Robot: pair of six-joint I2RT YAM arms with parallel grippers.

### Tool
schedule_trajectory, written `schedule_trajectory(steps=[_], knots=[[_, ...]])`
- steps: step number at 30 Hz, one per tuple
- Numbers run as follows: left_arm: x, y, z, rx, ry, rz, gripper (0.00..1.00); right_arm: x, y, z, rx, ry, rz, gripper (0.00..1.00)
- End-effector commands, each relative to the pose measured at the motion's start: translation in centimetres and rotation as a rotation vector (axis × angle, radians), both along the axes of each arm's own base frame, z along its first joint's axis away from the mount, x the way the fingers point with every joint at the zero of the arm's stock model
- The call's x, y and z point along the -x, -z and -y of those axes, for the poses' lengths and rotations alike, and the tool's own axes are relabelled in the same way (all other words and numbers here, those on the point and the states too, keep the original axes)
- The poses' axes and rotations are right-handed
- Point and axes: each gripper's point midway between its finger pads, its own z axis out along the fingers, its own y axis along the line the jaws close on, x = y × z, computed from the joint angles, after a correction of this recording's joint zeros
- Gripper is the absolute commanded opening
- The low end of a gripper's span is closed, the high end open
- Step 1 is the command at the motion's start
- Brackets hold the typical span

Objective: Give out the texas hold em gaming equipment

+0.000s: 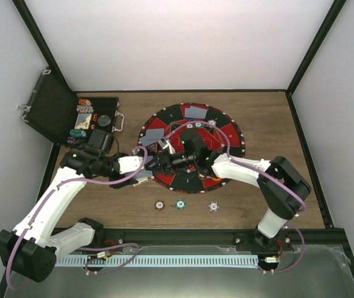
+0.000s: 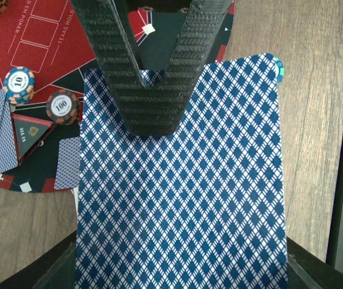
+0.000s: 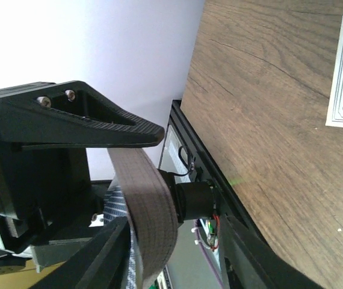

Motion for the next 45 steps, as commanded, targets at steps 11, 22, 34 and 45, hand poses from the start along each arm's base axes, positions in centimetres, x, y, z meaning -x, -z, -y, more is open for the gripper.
schedule_trajectory(steps=[11, 22, 34, 45], knots=[[-0.2, -1.2, 0.3, 0.025, 0.017, 0.05, 0.05, 0.3, -4.5, 0.8, -0.083, 0.013, 0.049, 0.07], [-0.1, -1.1, 0.1, 0.017, 0.014, 0.054, 0.05, 0.7, -5.2, 1.8, -0.086, 0.025, 0.056, 0.01], [0.0, -1.1, -0.1, 0.005, 0.012, 0.062, 0.05, -2.6, -7.6, 6.4, -0.076, 0.09, 0.113, 0.01], [0.2, -0.4, -0.5, -0.019, 0.008, 0.05, 0.05, -9.9, -5.5, 11.4, 0.28, 0.251, 0.387, 0.01]])
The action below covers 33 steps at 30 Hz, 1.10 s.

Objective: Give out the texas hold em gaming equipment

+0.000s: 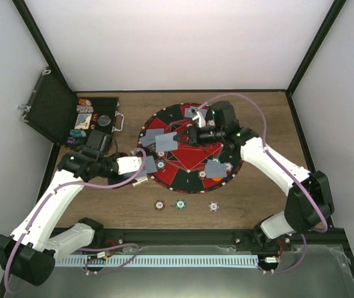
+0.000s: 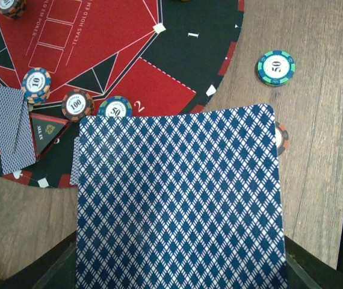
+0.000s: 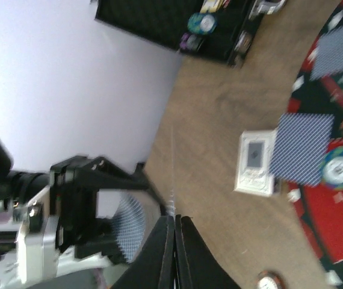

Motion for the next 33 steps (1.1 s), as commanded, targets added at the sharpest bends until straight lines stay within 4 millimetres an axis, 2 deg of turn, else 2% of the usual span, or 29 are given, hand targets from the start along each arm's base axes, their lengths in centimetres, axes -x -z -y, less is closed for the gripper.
schedule_trajectory(steps=[1, 5, 7, 10, 13, 16, 19, 20, 23, 28, 33], knots=[[0.3, 0.2, -0.2, -0.006, 0.01, -0.001, 0.05, -4.3, 1.9, 2.7, 0.318, 0.122, 0.215, 0.01], [0.4, 0.1, -0.3, -0.01, 0.007, 0.0, 0.05, -9.7, 4.9, 6.8, 0.719, 0.313, 0.44, 0.01], [0.3, 0.1, -0.4, -0.014, 0.004, 0.006, 0.05, -11.5, 5.7, 7.7, 0.887, 0.344, 0.561, 0.01], [0.0, 0.1, -0.6, -0.026, -0.008, 0.018, 0.05, -13.4, 6.3, 8.1, 1.135, 0.362, 0.797, 0.01], [0.1, 0.0, -0.8, -0.038, -0.012, 0.019, 0.05, -14.6, 4.5, 7.3, 1.246, 0.408, 1.086, 0.01], [0.1, -0.2, -0.9, -0.038, -0.015, 0.021, 0.05, -14.7, 3.9, 5.5, 1.36, 0.376, 1.349, 0.01], [0.2, -0.2, -1.0, -0.039, -0.017, 0.024, 0.05, -15.0, 6.3, 3.6, 1.447, 0.278, 1.434, 0.01], [0.2, -0.2, -1.0, -0.042, -0.019, 0.025, 0.04, -15.1, 8.1, 3.0, 1.471, 0.222, 1.435, 0.01], [0.2, -0.2, -1.2, -0.047, -0.018, 0.039, 0.04, -14.5, 11.7, 2.0, 1.464, 0.125, 1.402, 0.01], [0.1, -0.3, -1.2, -0.05, -0.019, 0.045, 0.04, -12.3, 17.7, 0.9, 1.448, -0.02, 1.288, 0.01], [0.4, -0.8, -0.6, -0.011, -0.004, 0.03, 0.04, -9.9, 20.5, 0.3, 1.417, -0.1, 1.187, 0.04]])
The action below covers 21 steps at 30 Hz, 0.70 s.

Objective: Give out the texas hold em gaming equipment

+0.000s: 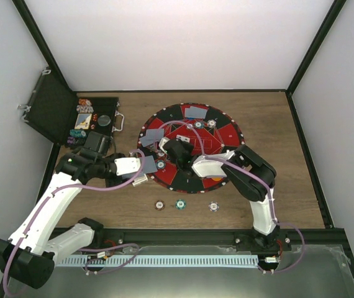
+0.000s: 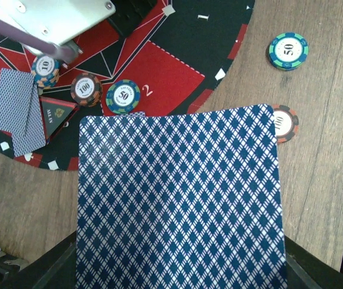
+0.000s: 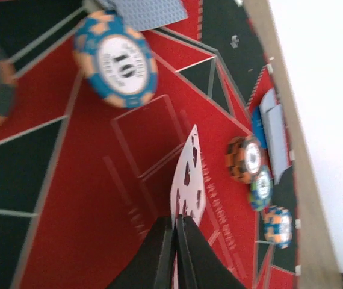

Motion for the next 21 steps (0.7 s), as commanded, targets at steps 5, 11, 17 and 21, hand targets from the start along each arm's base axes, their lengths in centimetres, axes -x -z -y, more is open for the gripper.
schedule_trajectory(steps=[5, 11, 17, 21], knots=[[0.2, -1.0, 0.8, 0.051, 0.025, -0.001, 0.04, 3.7, 1.4, -1.4, -0.089, 0.0, -0.155, 0.2], [0.2, -0.9, 0.8, 0.05, 0.024, -0.002, 0.04, 4.8, -1.3, -1.7, -0.223, 0.022, -0.2, 0.43], [0.3, -1.2, 1.0, 0.066, 0.019, -0.005, 0.04, 4.4, -8.8, -1.7, -0.488, 0.11, -0.156, 0.98], [0.3, -1.2, 1.0, 0.072, 0.018, -0.005, 0.04, 4.6, -14.2, -1.2, -0.717, 0.169, -0.176, 1.0]])
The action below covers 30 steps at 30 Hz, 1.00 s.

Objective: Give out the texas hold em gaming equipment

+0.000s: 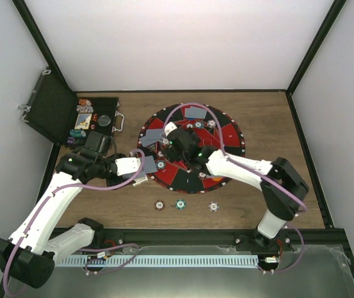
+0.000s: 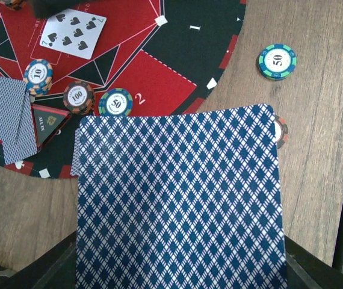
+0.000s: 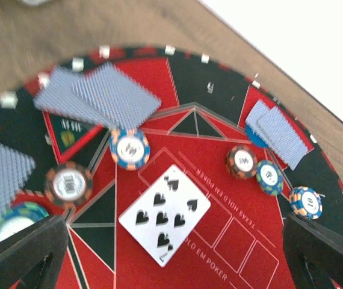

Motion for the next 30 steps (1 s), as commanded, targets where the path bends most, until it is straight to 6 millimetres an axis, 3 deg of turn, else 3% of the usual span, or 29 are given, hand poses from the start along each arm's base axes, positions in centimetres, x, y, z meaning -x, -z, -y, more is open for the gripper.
schedule_trajectory(steps=[1, 3, 7, 13, 17, 22, 30], knots=[[0.0, -1.1, 0.5, 0.04, 0.007, 0.019, 0.04, 0.1, -7.4, 0.3, -0.334, 0.113, -0.04, 1.0], [-0.1, -1.1, 0.5, 0.042, 0.008, 0.021, 0.04, 0.7, -9.3, 0.5, -0.492, 0.137, -0.123, 1.0], [0.0, -1.2, 0.7, 0.052, 0.011, 0.019, 0.05, 2.2, -9.8, 0.7, -0.701, 0.096, -0.344, 1.0], [-0.3, -1.2, 0.8, 0.063, 0.008, 0.031, 0.05, 8.8, -10.2, -4.0, -0.929, -0.156, -0.765, 1.0], [-0.5, -1.3, 1.0, 0.068, 0.01, 0.035, 0.06, 12.1, -10.1, -5.9, -1.031, -0.266, -0.998, 1.0], [-0.6, -1.1, 0.9, 0.06, 0.008, 0.036, 0.06, 14.2, -11.0, -6.6, -1.084, -0.337, -1.067, 1.0], [-0.7, -1.2, 1.0, 0.064, 0.008, 0.034, 0.06, 16.1, -9.6, -8.5, -1.077, -0.357, -1.164, 0.91]])
